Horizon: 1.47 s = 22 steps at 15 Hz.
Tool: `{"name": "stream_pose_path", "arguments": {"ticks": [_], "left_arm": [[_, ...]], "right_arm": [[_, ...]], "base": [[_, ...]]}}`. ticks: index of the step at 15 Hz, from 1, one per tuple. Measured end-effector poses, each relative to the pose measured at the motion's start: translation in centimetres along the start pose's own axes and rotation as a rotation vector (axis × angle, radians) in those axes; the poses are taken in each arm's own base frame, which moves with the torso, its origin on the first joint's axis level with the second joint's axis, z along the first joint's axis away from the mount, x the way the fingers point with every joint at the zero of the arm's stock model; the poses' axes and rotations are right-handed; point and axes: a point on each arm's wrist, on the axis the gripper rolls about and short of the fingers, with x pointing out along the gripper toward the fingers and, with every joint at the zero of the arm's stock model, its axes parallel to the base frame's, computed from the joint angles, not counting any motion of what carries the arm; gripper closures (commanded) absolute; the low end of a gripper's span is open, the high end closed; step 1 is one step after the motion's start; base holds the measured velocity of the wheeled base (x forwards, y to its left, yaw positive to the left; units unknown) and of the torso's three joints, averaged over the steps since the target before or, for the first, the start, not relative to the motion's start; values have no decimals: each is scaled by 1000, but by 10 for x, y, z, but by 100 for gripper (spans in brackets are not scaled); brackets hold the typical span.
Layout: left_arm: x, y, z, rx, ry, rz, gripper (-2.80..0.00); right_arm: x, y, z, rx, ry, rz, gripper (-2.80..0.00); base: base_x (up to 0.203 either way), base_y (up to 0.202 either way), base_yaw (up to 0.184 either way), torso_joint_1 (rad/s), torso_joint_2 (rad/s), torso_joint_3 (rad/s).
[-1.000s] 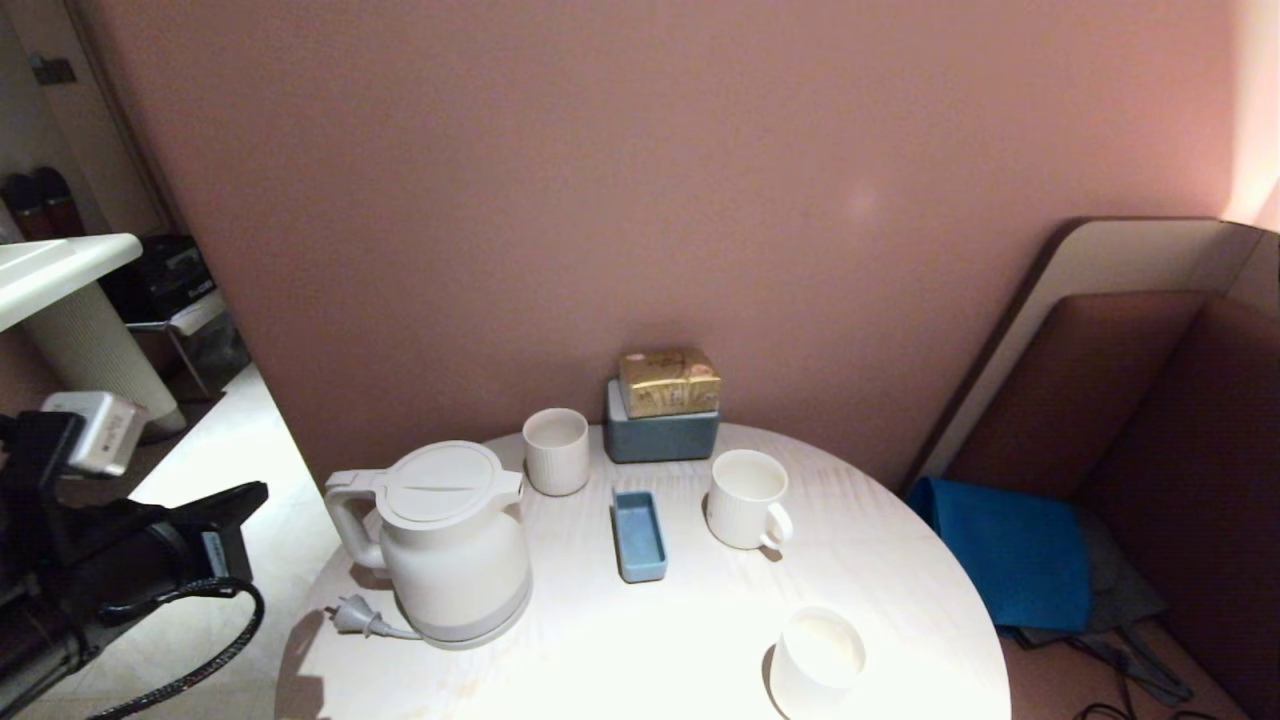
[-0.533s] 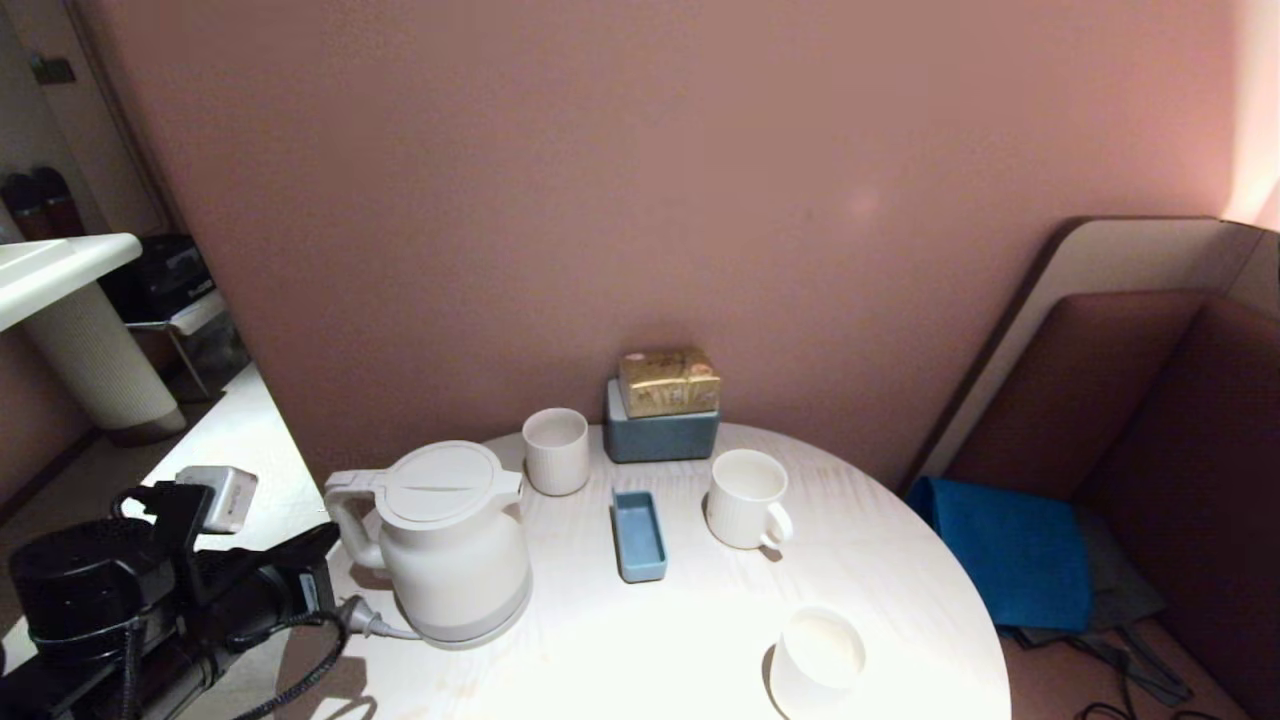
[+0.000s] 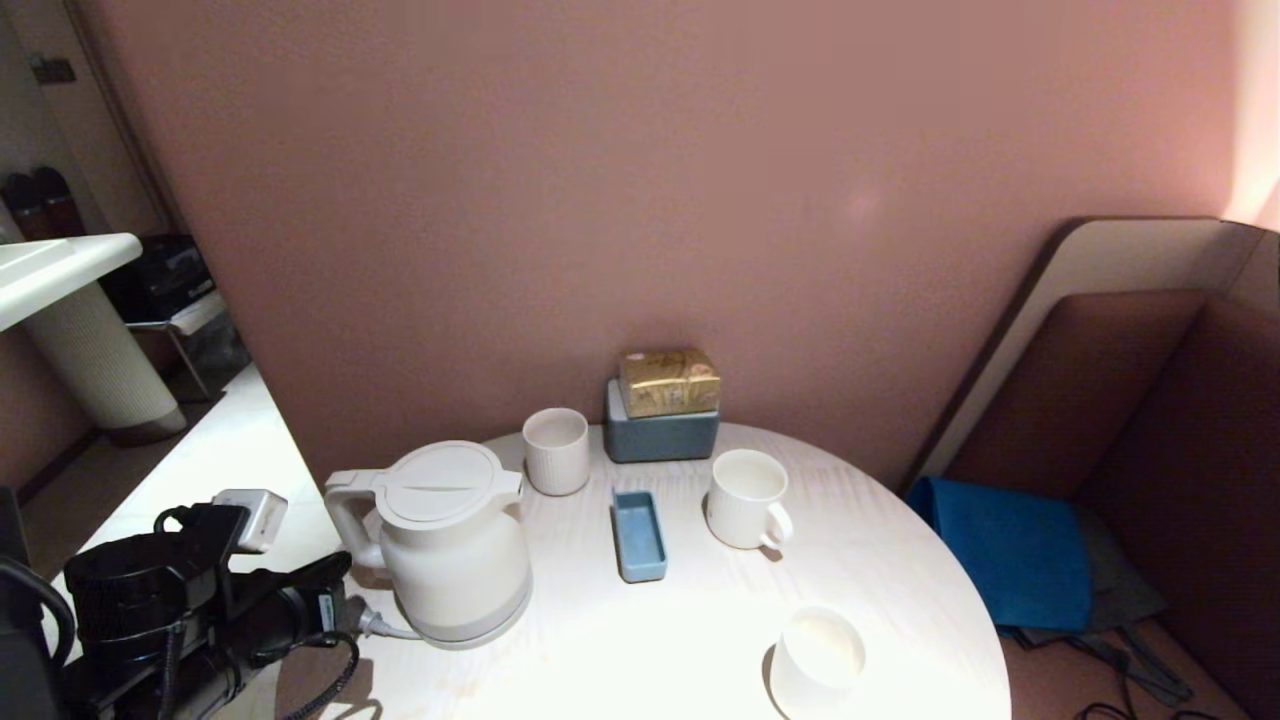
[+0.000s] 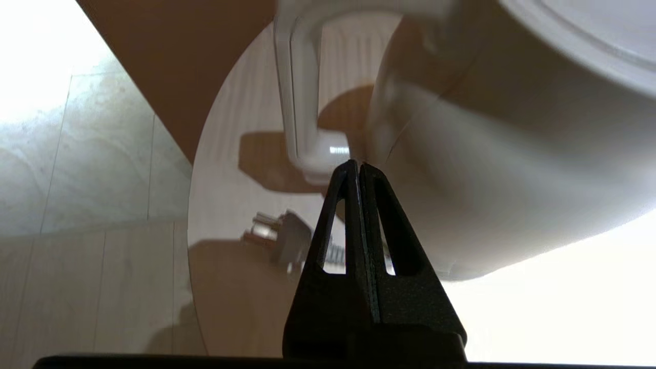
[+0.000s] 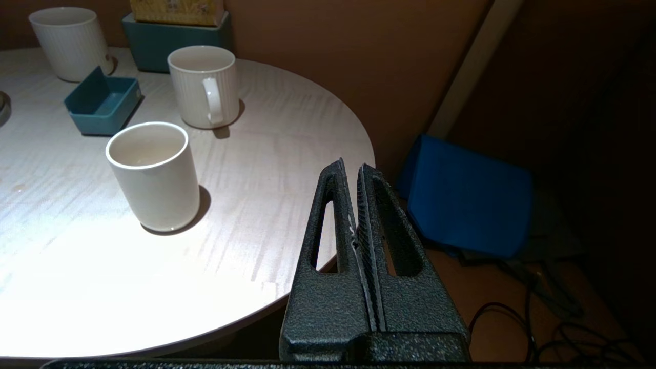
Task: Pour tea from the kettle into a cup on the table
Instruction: Pick up the kettle
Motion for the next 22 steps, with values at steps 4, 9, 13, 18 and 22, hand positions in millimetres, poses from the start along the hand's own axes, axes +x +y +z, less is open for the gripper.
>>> {"name": "stream_pose_path", "arguments": {"ticks": [4, 9, 13, 18, 22], "left_arm": [[10, 0, 3, 6, -16, -1, 0], [20, 1, 2, 33, -13, 2, 0], [31, 1, 1, 43, -14, 3, -280], [35, 6, 2, 37, -19, 23, -280], [36, 9, 0, 32, -13, 31, -280]], "right_arm": [[0, 0, 0, 0, 0, 0, 0], [0, 0, 0, 0, 0, 0, 0], [0, 0, 0, 0, 0, 0, 0], [0, 0, 0, -1, 0, 0, 0], [0, 0, 0, 0, 0, 0, 0]], "base": [[0, 0, 0, 0, 0, 0], [0, 0, 0, 0, 0, 0], [0, 0, 0, 0, 0, 0], [0, 0, 0, 0, 0, 0], [0, 0, 0, 0, 0, 0]]}}
